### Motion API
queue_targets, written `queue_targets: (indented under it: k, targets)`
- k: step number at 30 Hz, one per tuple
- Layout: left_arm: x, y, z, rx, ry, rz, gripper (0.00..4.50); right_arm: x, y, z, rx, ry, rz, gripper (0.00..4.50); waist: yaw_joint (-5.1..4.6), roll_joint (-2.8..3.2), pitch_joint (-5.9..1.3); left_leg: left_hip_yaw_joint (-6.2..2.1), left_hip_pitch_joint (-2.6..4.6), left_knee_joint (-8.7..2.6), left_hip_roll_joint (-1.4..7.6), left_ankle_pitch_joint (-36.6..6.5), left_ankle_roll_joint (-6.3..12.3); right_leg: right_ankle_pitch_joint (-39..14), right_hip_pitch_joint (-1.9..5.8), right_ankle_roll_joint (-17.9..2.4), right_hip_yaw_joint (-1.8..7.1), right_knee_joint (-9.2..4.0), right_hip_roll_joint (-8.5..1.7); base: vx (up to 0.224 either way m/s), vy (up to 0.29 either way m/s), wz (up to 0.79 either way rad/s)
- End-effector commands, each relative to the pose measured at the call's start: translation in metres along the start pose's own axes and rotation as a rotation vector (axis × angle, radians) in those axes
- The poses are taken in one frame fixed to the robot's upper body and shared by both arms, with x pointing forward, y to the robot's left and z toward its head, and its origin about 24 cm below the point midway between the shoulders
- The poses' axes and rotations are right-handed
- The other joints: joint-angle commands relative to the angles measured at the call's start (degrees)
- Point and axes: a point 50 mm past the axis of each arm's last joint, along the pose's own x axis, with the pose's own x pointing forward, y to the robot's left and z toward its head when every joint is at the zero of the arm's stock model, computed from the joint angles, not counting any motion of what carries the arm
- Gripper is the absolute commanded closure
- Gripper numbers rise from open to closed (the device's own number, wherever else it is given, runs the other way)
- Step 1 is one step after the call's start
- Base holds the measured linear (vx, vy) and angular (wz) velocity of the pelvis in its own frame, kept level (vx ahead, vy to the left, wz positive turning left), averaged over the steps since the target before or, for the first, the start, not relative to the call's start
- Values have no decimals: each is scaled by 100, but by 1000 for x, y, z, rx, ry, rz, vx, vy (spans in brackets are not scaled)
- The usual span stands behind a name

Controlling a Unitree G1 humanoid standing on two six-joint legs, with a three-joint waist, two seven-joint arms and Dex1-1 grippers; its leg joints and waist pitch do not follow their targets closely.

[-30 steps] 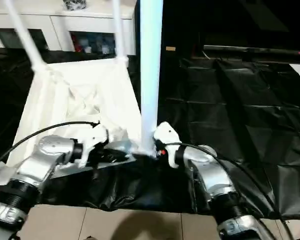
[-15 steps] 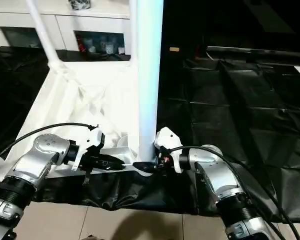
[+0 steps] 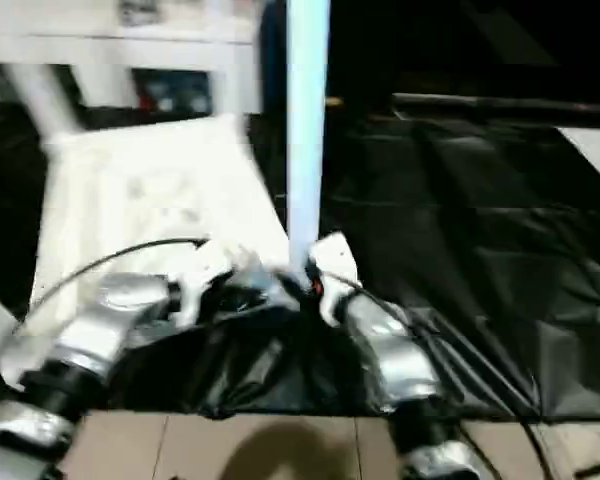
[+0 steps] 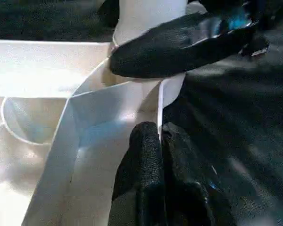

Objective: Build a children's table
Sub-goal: Rotate leg to tighten

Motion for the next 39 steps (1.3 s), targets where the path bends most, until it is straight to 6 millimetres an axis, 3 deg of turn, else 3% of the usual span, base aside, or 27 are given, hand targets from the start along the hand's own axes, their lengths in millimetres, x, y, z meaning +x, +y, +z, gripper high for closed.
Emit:
queue_targets:
  k: [1,3,5,7,10,15,16,17,24,25,27,28,30,39]
  targets:
    - [20,-18,14,-26,-90,-11,450,13,31,-11,-11,69,46,191,0,-52,-282,-41,-10,-391,51,-1925,-49,-2730,172,-576,189,-599,-339,0,0,0]
    - [25,-22,15,-26,-97,-29,450,16,38,-5,-7,38,73,191,3,-45,-304,-22,-12,-376,49,-1803,11,-2468,179,-595,204,-582,-329,0,0,0]
    - [26,-23,16,-25,-99,-32,450,17,38,-4,11,26,74,135,3,-38,-304,-15,-34,-379,46,-1739,47,-2283,192,-643,205,-564,-321,0,0,0]
    - [24,-23,18,-15,-103,-42,450,15,32,-2,48,13,67,119,5,-15,-306,-12,-28,-382,51,-1718,56,-2231,198,-671,204,-567,-322,0,0,0]
    - [19,-22,17,14,-101,-92,450,11,20,-2,-40,25,71,93,6,-6,-314,-10,-28,-384,61,-1671,50,-1910,216,-793,204,-531,-310,0,0,0]
    - [8,-20,12,52,-91,-189,450,-1,7,2,-103,15,196,93,23,3,-332,3,-39,-366,67,-1542,153,-1473,255,-956,208,-496,-315,0,0,0]
    - [6,-19,10,56,-80,-200,450,-5,5,3,-119,15,239,93,34,55,-332,14,-17,-360,72,-1569,168,-1400,242,-1006,206,-513,-312,0,0,0]
    - [3,-17,9,66,-71,-218,450,-9,2,3,-137,17,284,93,39,39,-342,11,-30,-352,68,-1531,191,-1312,271,-1050,197,-494,-310,0,0,0]
    - [-13,-9,5,80,-48,-325,450,-34,-4,4,-185,53,567,93,107,52,-343,18,-23,-340,83,-1381,279,-1127,289,-1159,196,-470,-311,0,0,0]
    - [-17,-7,4,79,-37,-356,450,-38,-4,4,-196,65,617,93,113,11,-343,24,-30,-336,88,-1362,304,-1087,296,-1178,195,-468,-313,0,0,0]
    - [-19,-6,3,84,-24,-375,450,-41,-4,5,-201,72,649,93,139,23,-337,22,-24,-341,91,-1341,315,-1159,290,-1182,185,-462,-314,0,0,0]
    - [-24,-3,1,83,3,-422,450,-44,-4,6,-215,84,704,93,146,-2,-341,26,-24,-339,96,-1332,316,-1179,292,-1185,185,-461,-320,0,0,0]
    - [-26,-1,1,91,11,-434,450,-46,-3,7,-229,87,727,119,178,25,-337,28,-11,-336,96,-1362,308,-1319,275,-1166,180,-469,-322,0,0,0]
    - [-26,5,2,98,18,-423,450,-45,4,3,-263,113,772,177,212,0,-343,18,-16,-340,101,-1330,220,-1278,287,-1178,184,-453,-344,0,0,0]
